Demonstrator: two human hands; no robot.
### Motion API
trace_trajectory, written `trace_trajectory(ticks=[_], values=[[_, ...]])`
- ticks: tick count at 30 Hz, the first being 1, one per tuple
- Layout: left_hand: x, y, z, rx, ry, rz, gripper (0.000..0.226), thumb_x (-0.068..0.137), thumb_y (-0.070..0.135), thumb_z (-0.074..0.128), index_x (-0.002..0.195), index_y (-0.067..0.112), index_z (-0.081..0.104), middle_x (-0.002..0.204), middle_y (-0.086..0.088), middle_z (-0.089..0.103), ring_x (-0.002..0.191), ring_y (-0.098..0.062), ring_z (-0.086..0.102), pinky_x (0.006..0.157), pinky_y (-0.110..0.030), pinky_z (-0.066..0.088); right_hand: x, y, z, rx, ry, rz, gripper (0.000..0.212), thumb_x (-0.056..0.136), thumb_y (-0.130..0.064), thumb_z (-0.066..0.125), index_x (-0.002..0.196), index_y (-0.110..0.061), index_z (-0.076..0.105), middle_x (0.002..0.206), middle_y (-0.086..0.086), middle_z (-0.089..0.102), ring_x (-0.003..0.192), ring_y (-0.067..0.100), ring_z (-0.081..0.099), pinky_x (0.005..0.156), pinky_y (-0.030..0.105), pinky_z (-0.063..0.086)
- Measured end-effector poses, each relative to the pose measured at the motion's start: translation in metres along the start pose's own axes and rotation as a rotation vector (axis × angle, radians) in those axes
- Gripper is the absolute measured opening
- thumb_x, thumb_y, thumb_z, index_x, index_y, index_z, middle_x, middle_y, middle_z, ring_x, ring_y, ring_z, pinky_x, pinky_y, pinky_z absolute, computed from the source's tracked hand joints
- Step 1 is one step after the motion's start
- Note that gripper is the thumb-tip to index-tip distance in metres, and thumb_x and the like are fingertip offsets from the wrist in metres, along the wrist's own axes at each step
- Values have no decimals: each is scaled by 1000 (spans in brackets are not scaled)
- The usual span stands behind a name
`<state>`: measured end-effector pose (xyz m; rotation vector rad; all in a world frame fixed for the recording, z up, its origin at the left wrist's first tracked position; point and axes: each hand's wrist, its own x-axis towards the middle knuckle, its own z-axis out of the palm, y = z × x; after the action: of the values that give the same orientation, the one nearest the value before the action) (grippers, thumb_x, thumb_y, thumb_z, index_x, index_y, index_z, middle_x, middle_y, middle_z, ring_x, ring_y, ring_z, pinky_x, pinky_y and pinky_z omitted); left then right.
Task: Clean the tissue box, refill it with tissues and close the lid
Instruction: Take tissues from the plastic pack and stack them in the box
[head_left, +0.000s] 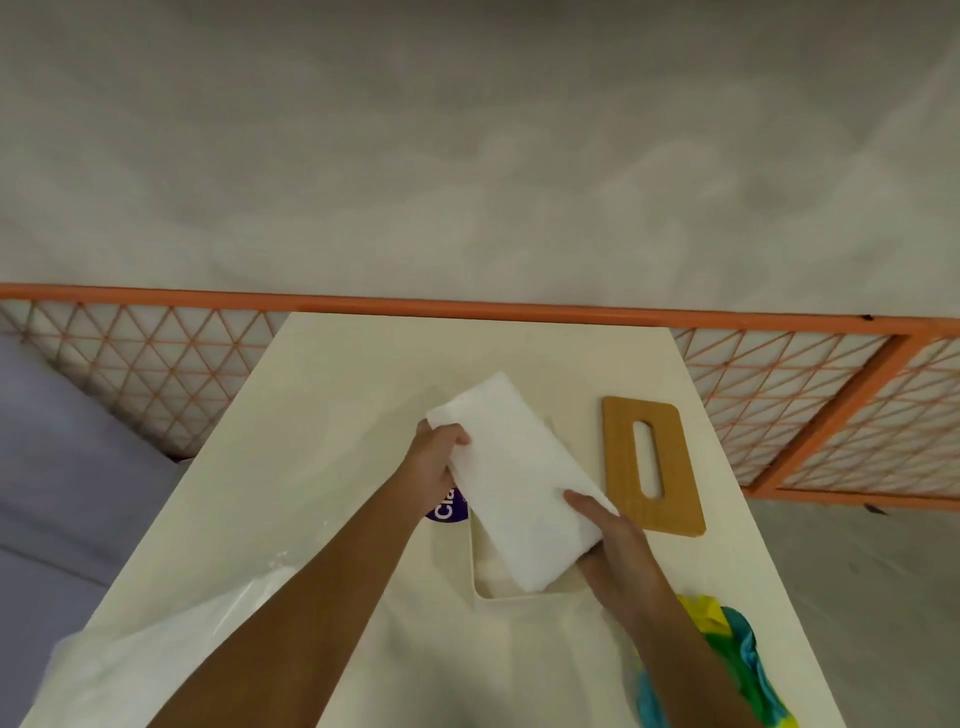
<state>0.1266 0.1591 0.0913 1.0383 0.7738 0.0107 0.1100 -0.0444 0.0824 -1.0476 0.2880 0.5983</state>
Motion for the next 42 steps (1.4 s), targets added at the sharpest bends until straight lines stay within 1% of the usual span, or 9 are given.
trace_trajectory(ticks=[5,9,13,18,21,24,28,34,42], values=[[4,9,16,274,-127,24,39,84,-5,43,122,6,50,108,-12,61,95,-28,57,79,-36,49,15,-14,-7,-553,44,-44,36,78,1,66,114,-3,60,102,12,69,86,25,65,73,30,52],[17,8,26,776,-41,212,44,86,4,54,129,13,49,117,-8,59,99,-25,58,82,-29,45,19,-6,2,-1009,116,-138,41,85,-7,60,125,-7,52,118,13,62,102,25,59,78,24,44],[27,7,29,1104,-23,356,50,86,7,57,134,16,44,127,-9,56,109,-26,58,81,-24,44,23,2,12,-1161,129,-166,42,92,-9,50,133,-9,42,129,9,56,117,24,55,95,27,44],[38,-2,34,1424,-63,456,47,90,9,52,136,15,41,123,-12,57,109,-26,57,91,-31,48,34,11,18,-1295,143,-121,47,94,-9,48,139,-10,34,136,8,49,124,22,50,102,28,40],[45,-11,33,1791,5,568,44,93,18,48,137,19,39,121,-6,59,117,-22,48,97,-32,40,38,18,20,-1417,135,-136,49,95,-10,47,141,-10,31,137,7,48,125,19,50,104,25,38],[50,-17,27,1980,50,642,44,93,25,48,136,21,40,122,-1,59,121,-21,40,99,-31,30,37,23,21,-1517,84,-117,51,96,-14,46,143,-10,28,144,5,41,131,17,43,108,24,32],[47,-20,19,1949,95,680,51,91,33,50,139,22,37,128,-1,48,122,-22,37,102,-32,29,28,17,20,-1585,104,-150,48,98,-17,40,143,-11,25,145,5,38,133,16,40,108,21,30],[24,-12,-5,1666,121,730,49,91,37,52,137,24,40,133,0,43,124,-19,37,103,-29,29,9,3,22,-1646,139,-287,35,96,-17,43,130,-15,43,126,3,54,115,16,51,95,22,41],[-22,2,-92,1462,141,689,42,91,31,55,131,20,49,127,-2,52,117,-16,48,97,-29,40,-9,34,79,-1262,-33,-194,21,86,-5,56,104,-9,65,90,9,65,64,14,58,59,16,47]])
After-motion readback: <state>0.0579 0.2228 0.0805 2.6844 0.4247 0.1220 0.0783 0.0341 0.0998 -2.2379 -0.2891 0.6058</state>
